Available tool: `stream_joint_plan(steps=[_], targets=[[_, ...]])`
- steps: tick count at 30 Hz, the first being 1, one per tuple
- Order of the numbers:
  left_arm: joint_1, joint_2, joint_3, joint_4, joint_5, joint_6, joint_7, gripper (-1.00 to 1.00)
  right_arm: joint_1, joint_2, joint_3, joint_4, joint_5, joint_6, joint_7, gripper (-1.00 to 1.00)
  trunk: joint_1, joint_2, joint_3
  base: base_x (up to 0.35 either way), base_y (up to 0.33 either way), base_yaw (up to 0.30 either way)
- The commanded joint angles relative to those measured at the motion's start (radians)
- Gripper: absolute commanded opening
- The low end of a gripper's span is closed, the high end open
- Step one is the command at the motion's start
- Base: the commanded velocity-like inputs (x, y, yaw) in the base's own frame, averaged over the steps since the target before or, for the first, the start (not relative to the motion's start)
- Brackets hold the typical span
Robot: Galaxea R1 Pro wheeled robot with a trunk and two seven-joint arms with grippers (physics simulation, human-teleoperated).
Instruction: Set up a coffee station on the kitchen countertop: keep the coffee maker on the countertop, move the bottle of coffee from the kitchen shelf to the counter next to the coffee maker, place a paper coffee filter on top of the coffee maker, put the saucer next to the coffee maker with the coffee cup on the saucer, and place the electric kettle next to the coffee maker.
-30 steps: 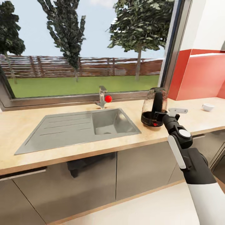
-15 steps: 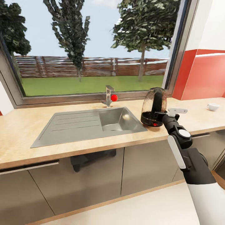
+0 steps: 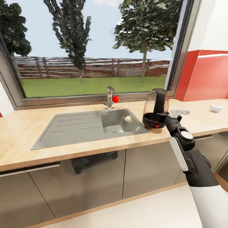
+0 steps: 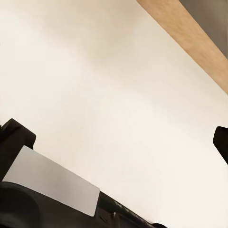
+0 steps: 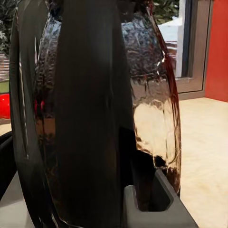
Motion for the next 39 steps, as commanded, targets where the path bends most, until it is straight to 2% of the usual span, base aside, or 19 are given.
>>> stream_joint_plan(steps=[1,14,21,23,25,30,31,39], targets=[[-0.001,0.000,0.003,0.001,-0.003,-0.004,-0.004,1.00,-0.001,-0.001,0.003,-0.002,-0.008,0.003,-0.010,-1.00,0.000,-0.001,-0.001,0.000,0.000,0.000],[-0.001,-0.001,0.003,0.001,-0.003,-0.004,-0.004,1.00,-0.001,-0.001,0.002,-0.008,-0.008,0.002,-0.009,-1.00,0.000,-0.001,-0.001,-0.003,0.000,0.000],[-0.001,-0.001,0.003,0.001,-0.003,-0.004,-0.004,1.00,-0.001,-0.001,0.002,-0.015,-0.009,0.002,-0.009,-1.00,0.000,-0.001,-0.001,-0.179,0.090,0.000],[-0.001,-0.001,0.003,0.001,-0.003,-0.004,-0.004,1.00,-0.001,0.004,0.002,-0.019,-0.009,0.002,-0.009,-1.00,0.000,-0.001,-0.001,-0.147,0.086,0.000],[-0.001,-0.001,0.003,0.001,-0.003,-0.004,-0.004,1.00,-0.001,0.020,0.003,-0.022,-0.009,0.002,-0.009,-1.00,0.000,-0.001,-0.001,-0.048,0.028,0.029],[-0.001,0.000,0.003,0.001,-0.003,-0.004,-0.004,1.00,-0.001,0.035,0.004,-0.023,-0.010,0.003,-0.008,-1.00,0.000,-0.001,-0.001,-0.016,0.009,0.173],[-0.001,-0.001,0.003,0.001,-0.003,-0.004,-0.004,1.00,-0.001,0.037,0.014,-0.024,-0.010,0.003,-0.008,-1.00,0.000,-0.001,-0.001,-0.003,0.002,0.255],[-0.001,-0.001,0.003,0.001,-0.003,-0.004,-0.004,1.00,-0.001,0.039,0.027,-0.024,-0.010,0.002,-0.008,-1.00,0.000,-0.001,-0.001,-0.001,0.000,0.267]])
